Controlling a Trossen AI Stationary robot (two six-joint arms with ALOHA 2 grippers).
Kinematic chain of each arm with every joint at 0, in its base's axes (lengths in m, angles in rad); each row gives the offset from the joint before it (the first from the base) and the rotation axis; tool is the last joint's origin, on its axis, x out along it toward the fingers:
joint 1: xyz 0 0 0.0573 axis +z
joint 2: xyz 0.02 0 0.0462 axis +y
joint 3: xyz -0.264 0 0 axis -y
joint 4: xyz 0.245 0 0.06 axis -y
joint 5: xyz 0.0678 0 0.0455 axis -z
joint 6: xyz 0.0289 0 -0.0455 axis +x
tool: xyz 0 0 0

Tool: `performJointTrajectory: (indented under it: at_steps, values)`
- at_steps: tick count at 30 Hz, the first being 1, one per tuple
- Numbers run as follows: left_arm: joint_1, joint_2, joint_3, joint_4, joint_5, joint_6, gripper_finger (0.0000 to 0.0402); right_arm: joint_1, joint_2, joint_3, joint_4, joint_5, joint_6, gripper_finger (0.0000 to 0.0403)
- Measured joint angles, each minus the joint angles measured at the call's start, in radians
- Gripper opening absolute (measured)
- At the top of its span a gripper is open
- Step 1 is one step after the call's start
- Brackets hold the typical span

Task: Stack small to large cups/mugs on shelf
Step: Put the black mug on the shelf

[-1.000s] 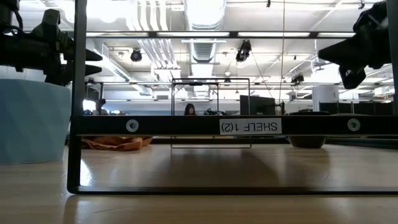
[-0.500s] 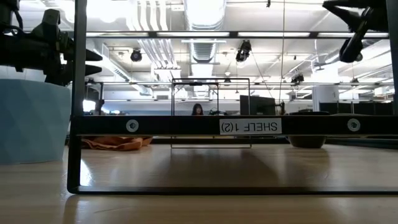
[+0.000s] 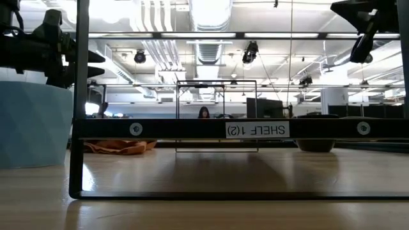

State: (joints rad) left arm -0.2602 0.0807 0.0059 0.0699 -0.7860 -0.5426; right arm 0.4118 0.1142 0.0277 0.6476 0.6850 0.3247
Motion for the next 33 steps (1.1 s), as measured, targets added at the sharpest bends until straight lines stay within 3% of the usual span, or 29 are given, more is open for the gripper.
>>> performJointTrajectory:
  at_steps: [4,7,10,15,19,25,29,33]
  values:
    - [0.0,0.003,0.0,0.038,-0.002,-0.064,0.0135,0.0,0.006,-0.001,0.084,0.009,0.014,0.0009]
    - [0.0,0.003,0.0,0.099,-0.001,-0.218,0.0135,0.0,0.043,0.032,0.181,-0.134,-0.039,0.0009]
    - [0.001,0.003,0.0,0.155,-0.018,-0.193,0.0135,0.0,0.101,0.1,0.187,-0.175,-0.182,0.0009]
    - [0.001,0.003,0.0,0.282,-0.02,-0.003,0.0135,0.0,0.279,0.292,0.199,0.026,-0.331,0.0009]
    - [0.001,0.003,0.0,0.347,-0.035,0.034,0.0135,0.0,0.45,0.47,0.195,0.175,-0.43,0.0009]
    - [0.001,0.004,0.0,0.357,-0.133,0.053,0.0135,0.0,0.653,0.694,0.195,0.202,-0.507,0.0009]
    - [0.001,0.019,0.0,0.356,-0.153,0.06,0.0135,0.0,0.763,0.823,0.191,0.236,-0.826,0.0009]
    - [0.001,0.027,0.004,0.36,-0.158,0.06,0.0135,0.0,0.844,0.933,0.19,0.261,-0.768,0.0009]
